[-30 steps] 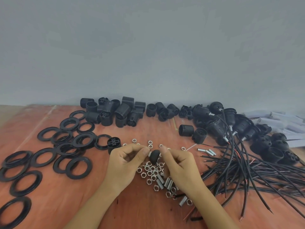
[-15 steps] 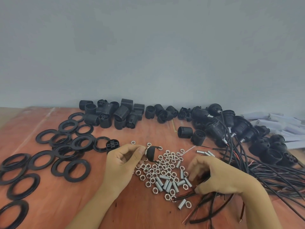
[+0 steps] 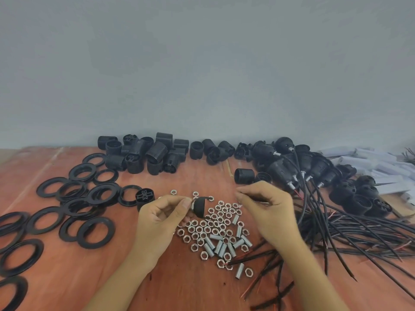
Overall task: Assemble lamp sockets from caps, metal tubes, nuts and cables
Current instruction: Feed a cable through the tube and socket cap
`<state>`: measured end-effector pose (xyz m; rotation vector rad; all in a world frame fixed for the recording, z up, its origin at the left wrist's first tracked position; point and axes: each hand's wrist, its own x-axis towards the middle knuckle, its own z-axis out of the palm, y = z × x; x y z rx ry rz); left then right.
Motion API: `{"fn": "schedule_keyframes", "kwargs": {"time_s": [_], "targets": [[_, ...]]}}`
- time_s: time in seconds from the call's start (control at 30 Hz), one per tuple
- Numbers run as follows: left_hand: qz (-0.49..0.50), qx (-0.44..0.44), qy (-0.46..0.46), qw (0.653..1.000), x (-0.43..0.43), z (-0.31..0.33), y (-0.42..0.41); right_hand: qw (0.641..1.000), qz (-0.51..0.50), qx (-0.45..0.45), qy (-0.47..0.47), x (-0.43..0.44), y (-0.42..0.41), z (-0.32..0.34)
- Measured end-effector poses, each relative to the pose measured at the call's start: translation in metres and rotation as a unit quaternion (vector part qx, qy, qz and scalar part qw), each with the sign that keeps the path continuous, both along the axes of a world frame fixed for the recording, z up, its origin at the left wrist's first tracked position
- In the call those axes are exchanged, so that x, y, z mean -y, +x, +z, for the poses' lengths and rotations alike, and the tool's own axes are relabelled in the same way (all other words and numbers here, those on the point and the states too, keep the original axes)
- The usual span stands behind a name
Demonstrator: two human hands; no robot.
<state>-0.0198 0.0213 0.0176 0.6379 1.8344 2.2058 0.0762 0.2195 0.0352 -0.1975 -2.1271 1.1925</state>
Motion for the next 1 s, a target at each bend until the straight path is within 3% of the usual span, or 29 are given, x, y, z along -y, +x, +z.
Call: {"fn": "schedule_keyframes", "kwargs": {"time_s": [0.17, 0.33, 0.5, 0.7, 0.87, 0.93, 1.0], "targets": [[-0.053, 0.067, 0.044, 0.995, 0.001, 0.0, -0.003, 0.989, 0.046, -0.055, 0.127, 0.029, -0.013, -0.021], [-0.059, 0.075, 0.036, 0.995, 0.002, 0.0, -0.005, 0.973, 0.026, 0.064, 0.219, 0.026, -0.013, -0.027], [-0.058, 0.078, 0.031, 0.995, 0.003, 0.0, -0.005, 0.95, -0.041, 0.104, 0.293, 0.015, -0.009, -0.019], [-0.047, 0.077, 0.026, 0.996, 0.002, -0.001, -0.005, 0.951, -0.162, 0.075, 0.251, -0.001, -0.008, -0.011], [-0.044, 0.08, 0.024, 0.996, 0.002, -0.002, -0.005, 0.985, -0.045, 0.103, 0.129, -0.007, -0.003, -0.015], [-0.045, 0.083, 0.024, 0.995, 0.002, -0.002, -0.005, 0.993, -0.032, 0.088, 0.079, -0.01, 0.0, -0.013], [-0.044, 0.086, 0.026, 0.995, 0.002, -0.001, -0.005, 0.988, -0.05, 0.129, 0.074, -0.016, 0.004, -0.01]]}}
